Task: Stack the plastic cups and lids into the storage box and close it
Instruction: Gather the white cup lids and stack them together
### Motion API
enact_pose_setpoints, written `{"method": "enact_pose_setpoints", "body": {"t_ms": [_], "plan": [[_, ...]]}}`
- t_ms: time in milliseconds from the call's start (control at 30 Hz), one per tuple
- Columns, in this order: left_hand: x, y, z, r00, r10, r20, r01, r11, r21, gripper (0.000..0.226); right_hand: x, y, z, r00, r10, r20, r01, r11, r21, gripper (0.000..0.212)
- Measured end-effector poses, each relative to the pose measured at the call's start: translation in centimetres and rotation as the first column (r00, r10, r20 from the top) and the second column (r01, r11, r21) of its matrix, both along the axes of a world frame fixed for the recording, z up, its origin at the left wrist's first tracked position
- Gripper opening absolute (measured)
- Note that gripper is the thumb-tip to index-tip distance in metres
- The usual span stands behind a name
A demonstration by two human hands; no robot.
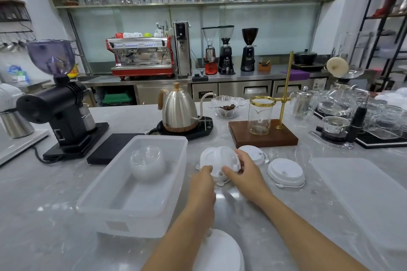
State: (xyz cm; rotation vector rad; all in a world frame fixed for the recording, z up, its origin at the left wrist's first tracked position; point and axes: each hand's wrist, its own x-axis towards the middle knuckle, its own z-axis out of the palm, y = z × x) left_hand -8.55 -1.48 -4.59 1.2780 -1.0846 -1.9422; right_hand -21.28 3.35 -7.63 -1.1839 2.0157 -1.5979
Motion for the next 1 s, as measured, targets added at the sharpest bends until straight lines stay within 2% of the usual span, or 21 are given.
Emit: {"method": "enact_pose_setpoints", "body": {"t_ms": [100, 167, 300, 433, 600, 800, 933, 1000], "plan": [[0.1, -0.8, -0.3, 1.000, 0.000, 0.029, 0.003, 0.995, -0.101, 0.044, 0.1, 0.0, -0.1, 1.000, 0.002, 0.023, -0.001, 1.000, -0.023, 0.050], [-0.1, -1.6, -0.7, 0.997, -0.002, 0.074, 0.015, 0.982, -0.188, 0.047, -0.1, -0.2, -0.4, 0.999, -0.007, 0.031, 0.008, 0.999, -0.032, 0.050], [-0.3, -1.6, -1.7, 0.995, 0.013, 0.095, 0.018, 0.950, -0.313, 0.040, -0.1, -0.3, -0.7, 0.999, 0.009, 0.039, -0.008, 1.000, -0.026, 0.053], [-0.2, -1.5, -2.4, 0.998, 0.062, 0.032, -0.045, 0.927, -0.371, 0.032, -0.1, -0.5, -1.0, 0.999, 0.029, 0.036, -0.029, 1.000, -0.003, 0.064], [0.0, -2.6, -3.0, 0.997, 0.077, 0.003, -0.068, 0.890, -0.451, 0.030, -0.3, -0.6, -1.2, 0.996, 0.071, 0.048, -0.072, 0.997, 0.003, 0.057], [0.0, -3.3, -3.0, 0.993, -0.007, -0.120, -0.042, 0.917, -0.397, 0.020, -0.8, -0.8, -1.2, 0.985, 0.090, 0.147, -0.080, 0.994, -0.072, 0.052], [0.2, -2.9, -2.5, 0.958, -0.084, -0.273, 0.008, 0.964, -0.267, 0.018, -1.2, -0.5, -0.4, 0.929, 0.027, 0.369, 0.053, 0.977, -0.206, 0.041], [0.1, -2.9, -2.3, 0.926, -0.107, -0.361, 0.029, 0.976, -0.215, 0.022, -1.4, -0.1, -0.2, 0.908, 0.007, 0.418, 0.109, 0.961, -0.254, 0.035]]}}
